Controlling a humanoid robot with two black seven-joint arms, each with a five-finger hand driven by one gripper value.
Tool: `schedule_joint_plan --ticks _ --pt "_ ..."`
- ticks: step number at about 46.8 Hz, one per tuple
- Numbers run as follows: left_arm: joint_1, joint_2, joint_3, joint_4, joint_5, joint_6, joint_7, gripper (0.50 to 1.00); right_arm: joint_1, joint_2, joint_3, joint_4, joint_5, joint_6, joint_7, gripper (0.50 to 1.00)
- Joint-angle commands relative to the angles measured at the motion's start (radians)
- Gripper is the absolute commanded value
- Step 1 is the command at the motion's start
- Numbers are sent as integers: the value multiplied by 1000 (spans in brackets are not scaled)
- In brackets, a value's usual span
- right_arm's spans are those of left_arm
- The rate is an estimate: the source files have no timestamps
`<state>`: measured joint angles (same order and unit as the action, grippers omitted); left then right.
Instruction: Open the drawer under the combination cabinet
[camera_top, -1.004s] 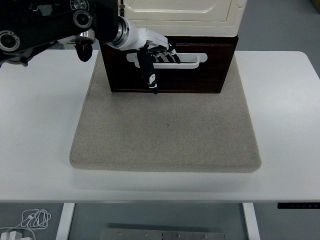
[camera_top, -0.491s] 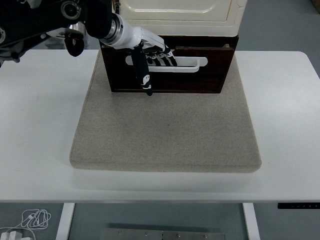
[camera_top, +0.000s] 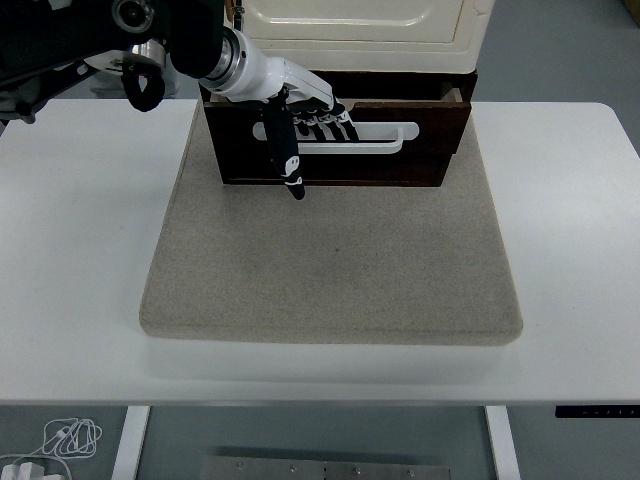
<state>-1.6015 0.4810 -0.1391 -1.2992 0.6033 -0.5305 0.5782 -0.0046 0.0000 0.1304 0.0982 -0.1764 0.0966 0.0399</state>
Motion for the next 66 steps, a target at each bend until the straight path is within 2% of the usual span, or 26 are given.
schedule_joint_plan --ticks 1,10,16,29,66 --pt "0 -1 0 0 0 1 0 1000 0 0 0 0 0 0 0 926" --pt "0 -2 0 0 1 12 0 1000 0 0 0 0 0 0 0 926" --pt "0 -5 0 0 3 50 -1 1000 0 0 0 0 0 0 0 926" --pt "3 -12 4 0 6 83 -1 1000 0 0 0 0 0 0 0 926" --pt "11 -15 12 -23 4 67 0 1000 0 0 0 0 0 0 0 926"
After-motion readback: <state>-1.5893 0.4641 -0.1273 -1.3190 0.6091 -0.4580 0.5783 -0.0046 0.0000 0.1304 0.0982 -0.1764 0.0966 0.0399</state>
